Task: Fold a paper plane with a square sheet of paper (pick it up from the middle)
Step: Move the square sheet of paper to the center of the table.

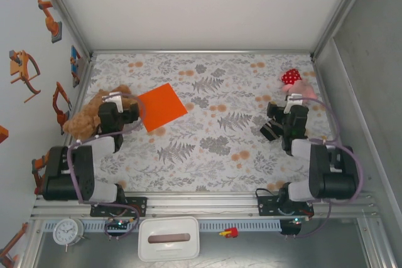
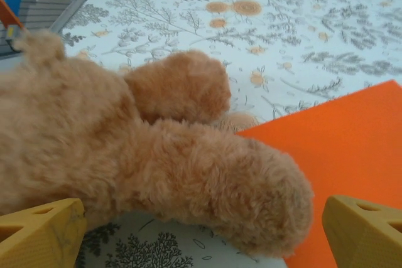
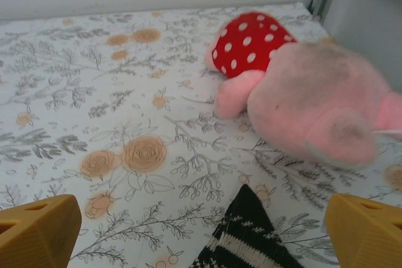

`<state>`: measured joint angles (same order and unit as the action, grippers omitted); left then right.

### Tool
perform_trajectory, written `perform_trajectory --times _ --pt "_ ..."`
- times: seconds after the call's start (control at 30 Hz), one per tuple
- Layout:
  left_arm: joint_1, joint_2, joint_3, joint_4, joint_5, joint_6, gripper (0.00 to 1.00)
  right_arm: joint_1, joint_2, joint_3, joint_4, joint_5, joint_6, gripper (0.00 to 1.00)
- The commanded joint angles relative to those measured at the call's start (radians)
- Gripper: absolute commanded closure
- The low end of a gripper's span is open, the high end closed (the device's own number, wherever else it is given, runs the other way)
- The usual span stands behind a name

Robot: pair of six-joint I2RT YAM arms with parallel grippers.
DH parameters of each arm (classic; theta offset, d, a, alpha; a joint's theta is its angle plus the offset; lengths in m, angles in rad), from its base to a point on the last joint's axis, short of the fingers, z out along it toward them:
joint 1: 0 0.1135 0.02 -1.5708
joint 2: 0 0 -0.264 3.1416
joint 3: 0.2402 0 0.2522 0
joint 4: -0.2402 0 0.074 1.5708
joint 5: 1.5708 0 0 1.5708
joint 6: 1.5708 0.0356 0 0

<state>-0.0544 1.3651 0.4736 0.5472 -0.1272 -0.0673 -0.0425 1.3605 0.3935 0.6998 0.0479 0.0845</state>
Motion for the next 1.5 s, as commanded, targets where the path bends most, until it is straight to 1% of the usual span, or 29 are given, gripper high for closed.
perform_trajectory --times 0.0,0.1,0.17,0.23,0.27,0.33,0.4,0.5,0.53,0.63,0.73,0.8,0.83,0.93,1.07,1.23,1.47 --pt "-0.011 -0.111 0.122 -0.276 -0.057 -0.087 0.04 -0.004 -0.102 0.088 -0.206 0.056 0.065 0.02" --pt "-0.032 -0.166 0.204 -0.432 -0.051 -0.191 0.04 -0.003 -0.146 0.193 -0.413 0.061 0.175 0.01" --pt "-0.043 -0.183 0.276 -0.549 -0.016 -0.261 0.04 -0.003 -0.142 0.285 -0.577 0.043 0.241 0.01" --pt "-0.055 -0.183 0.337 -0.658 -0.004 -0.339 0.04 -0.003 -0.111 0.368 -0.711 0.020 0.306 0.01" --pt "-0.061 -0.178 0.361 -0.692 0.009 -0.384 0.04 -0.003 -0.090 0.402 -0.762 0.003 0.335 0.00" --pt "-0.068 -0.172 0.388 -0.724 0.073 -0.450 0.04 -0.003 -0.052 0.443 -0.811 -0.075 0.382 0.01" --pt "-0.075 -0.154 0.398 -0.718 0.153 -0.508 0.04 -0.002 -0.019 0.458 -0.813 -0.199 0.428 0.01" --pt "-0.116 -0.111 0.396 -0.680 0.218 -0.575 0.04 0.015 0.021 0.467 -0.806 -0.296 0.493 0.04" --pt "-0.134 -0.094 0.402 -0.678 0.223 -0.585 0.04 0.022 0.032 0.467 -0.805 -0.306 0.515 0.04" --pt "-0.211 -0.001 0.448 -0.702 0.194 -0.605 0.04 0.048 0.066 0.458 -0.771 -0.345 0.567 0.05" --pt "-0.278 0.108 0.506 -0.721 0.170 -0.615 0.04 0.077 0.101 0.459 -0.754 -0.362 0.597 0.08" --pt "-0.305 0.193 0.553 -0.729 0.180 -0.626 0.01 0.096 0.119 0.464 -0.754 -0.364 0.605 0.10" --pt "-0.314 0.235 0.581 -0.740 0.188 -0.631 0.02 0.104 0.124 0.465 -0.752 -0.366 0.610 0.10" --pt "-0.324 0.366 0.679 -0.793 0.204 -0.650 0.13 0.129 0.138 0.471 -0.753 -0.367 0.619 0.11" --pt "-0.328 0.494 0.775 -0.825 0.207 -0.663 0.20 0.159 0.146 0.475 -0.755 -0.366 0.626 0.11" --pt "-0.332 0.591 0.855 -0.869 0.202 -0.657 0.23 0.187 0.156 0.472 -0.755 -0.362 0.635 0.12" --pt "-0.373 0.656 0.879 -0.910 0.231 -0.640 0.26 0.208 0.188 0.482 -0.753 -0.367 0.647 0.13"
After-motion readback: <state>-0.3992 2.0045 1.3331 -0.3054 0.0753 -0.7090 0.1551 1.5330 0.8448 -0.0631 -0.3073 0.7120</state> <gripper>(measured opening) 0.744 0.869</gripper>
